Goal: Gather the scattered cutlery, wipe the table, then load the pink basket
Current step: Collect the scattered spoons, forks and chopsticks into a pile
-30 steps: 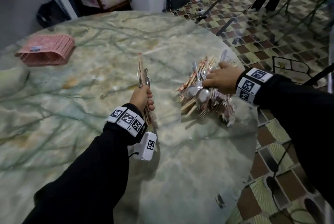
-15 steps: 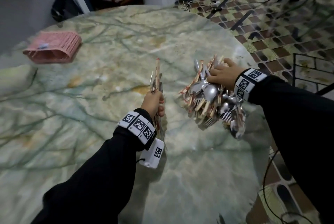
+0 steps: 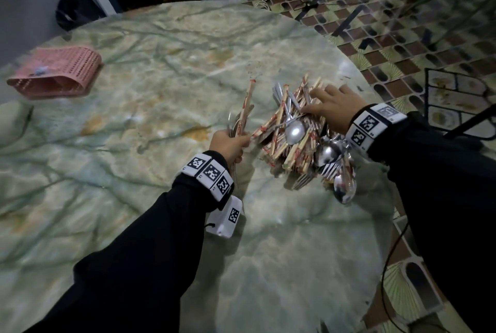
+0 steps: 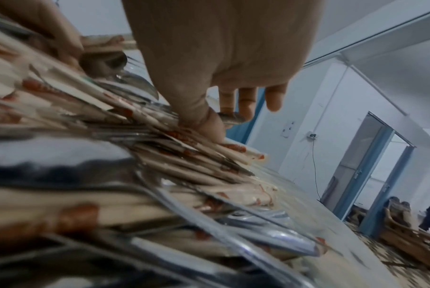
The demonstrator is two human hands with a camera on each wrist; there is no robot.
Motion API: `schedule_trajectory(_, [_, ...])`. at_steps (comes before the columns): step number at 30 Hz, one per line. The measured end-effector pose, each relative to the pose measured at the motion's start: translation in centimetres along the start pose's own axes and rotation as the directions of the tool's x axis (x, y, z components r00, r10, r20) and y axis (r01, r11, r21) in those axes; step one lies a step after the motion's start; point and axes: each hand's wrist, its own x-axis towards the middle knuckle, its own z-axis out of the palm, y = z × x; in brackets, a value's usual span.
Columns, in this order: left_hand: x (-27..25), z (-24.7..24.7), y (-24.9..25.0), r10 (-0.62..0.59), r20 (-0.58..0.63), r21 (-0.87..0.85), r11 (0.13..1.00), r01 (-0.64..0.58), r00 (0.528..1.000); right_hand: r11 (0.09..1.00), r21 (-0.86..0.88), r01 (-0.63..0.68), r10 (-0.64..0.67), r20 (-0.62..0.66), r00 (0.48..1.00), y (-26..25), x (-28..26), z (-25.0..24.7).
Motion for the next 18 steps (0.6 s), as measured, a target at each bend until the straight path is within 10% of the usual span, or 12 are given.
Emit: schedule_trajectory(18, [5.3,3.8,4.0,-0.035,0.137,0.329,0.944,-0.012,0.990,0.887,0.462,-0.008,0.116,-0.206,0.972,-0.8,1.0,1.8])
